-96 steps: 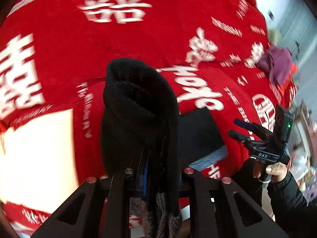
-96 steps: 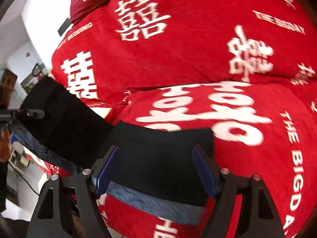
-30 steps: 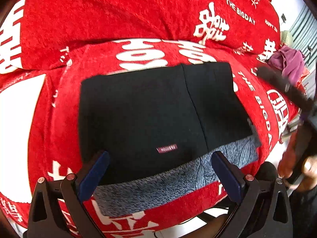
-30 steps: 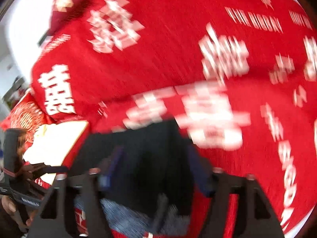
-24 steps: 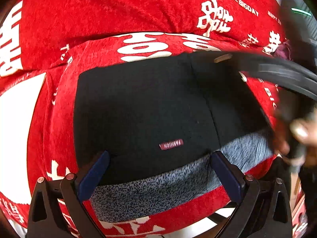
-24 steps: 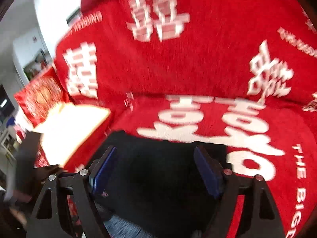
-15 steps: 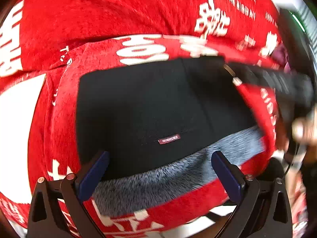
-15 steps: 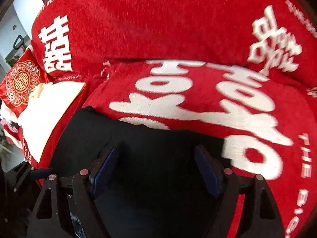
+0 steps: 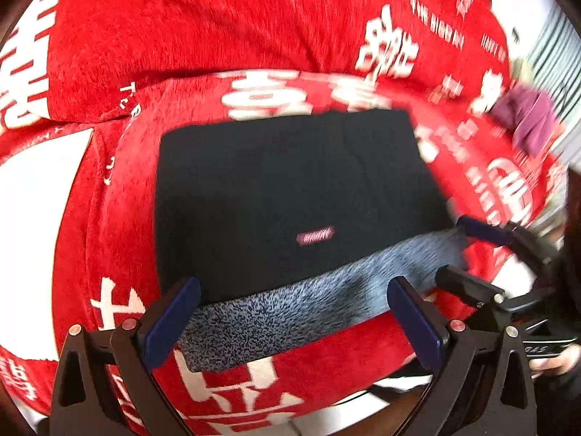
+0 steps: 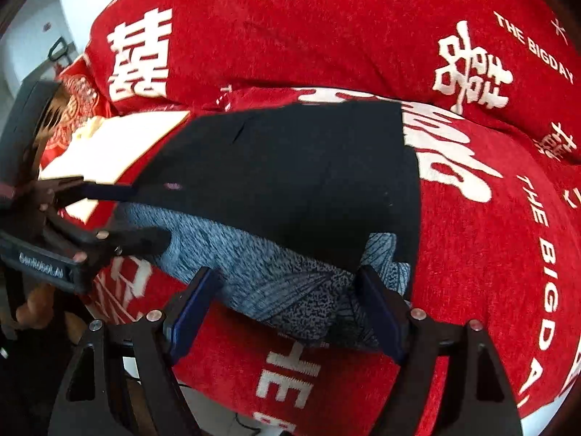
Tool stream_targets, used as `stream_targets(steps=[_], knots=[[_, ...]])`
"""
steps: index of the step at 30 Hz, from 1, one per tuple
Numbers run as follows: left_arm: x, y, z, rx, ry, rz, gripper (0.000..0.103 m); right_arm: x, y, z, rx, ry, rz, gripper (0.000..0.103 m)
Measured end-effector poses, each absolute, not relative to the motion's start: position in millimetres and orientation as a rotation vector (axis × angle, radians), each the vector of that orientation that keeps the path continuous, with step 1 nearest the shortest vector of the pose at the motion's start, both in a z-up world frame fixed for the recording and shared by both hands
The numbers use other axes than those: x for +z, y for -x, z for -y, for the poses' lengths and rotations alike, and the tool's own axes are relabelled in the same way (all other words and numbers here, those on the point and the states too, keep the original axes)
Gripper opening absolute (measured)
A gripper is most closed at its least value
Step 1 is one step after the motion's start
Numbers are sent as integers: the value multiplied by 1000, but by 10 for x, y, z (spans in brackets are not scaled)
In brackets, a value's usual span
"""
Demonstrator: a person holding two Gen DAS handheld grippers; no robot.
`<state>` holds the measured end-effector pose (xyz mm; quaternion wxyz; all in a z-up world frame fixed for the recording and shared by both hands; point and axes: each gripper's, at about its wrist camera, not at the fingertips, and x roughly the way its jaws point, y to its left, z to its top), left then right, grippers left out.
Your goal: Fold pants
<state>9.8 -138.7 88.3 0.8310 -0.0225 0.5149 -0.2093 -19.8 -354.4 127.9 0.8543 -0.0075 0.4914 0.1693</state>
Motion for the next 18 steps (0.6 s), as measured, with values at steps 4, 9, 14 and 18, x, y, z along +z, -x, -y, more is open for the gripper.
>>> stream_targets(steps=[4, 9, 14, 18], knots=[[918, -269, 1288, -409, 68, -1085, 103, 1535, 251, 3546, 371, 31, -930, 83], [576, -293, 1307, -362, 36, -1172, 103, 1333, 164, 3437, 460, 1, -1008, 82], [561, -29, 1264, -345, -19, -1155, 103, 1270, 292, 3515, 424, 25, -997, 82], [497, -49, 1249, -332, -7, -1169, 103, 1545, 43, 3511, 407, 18, -956, 83]])
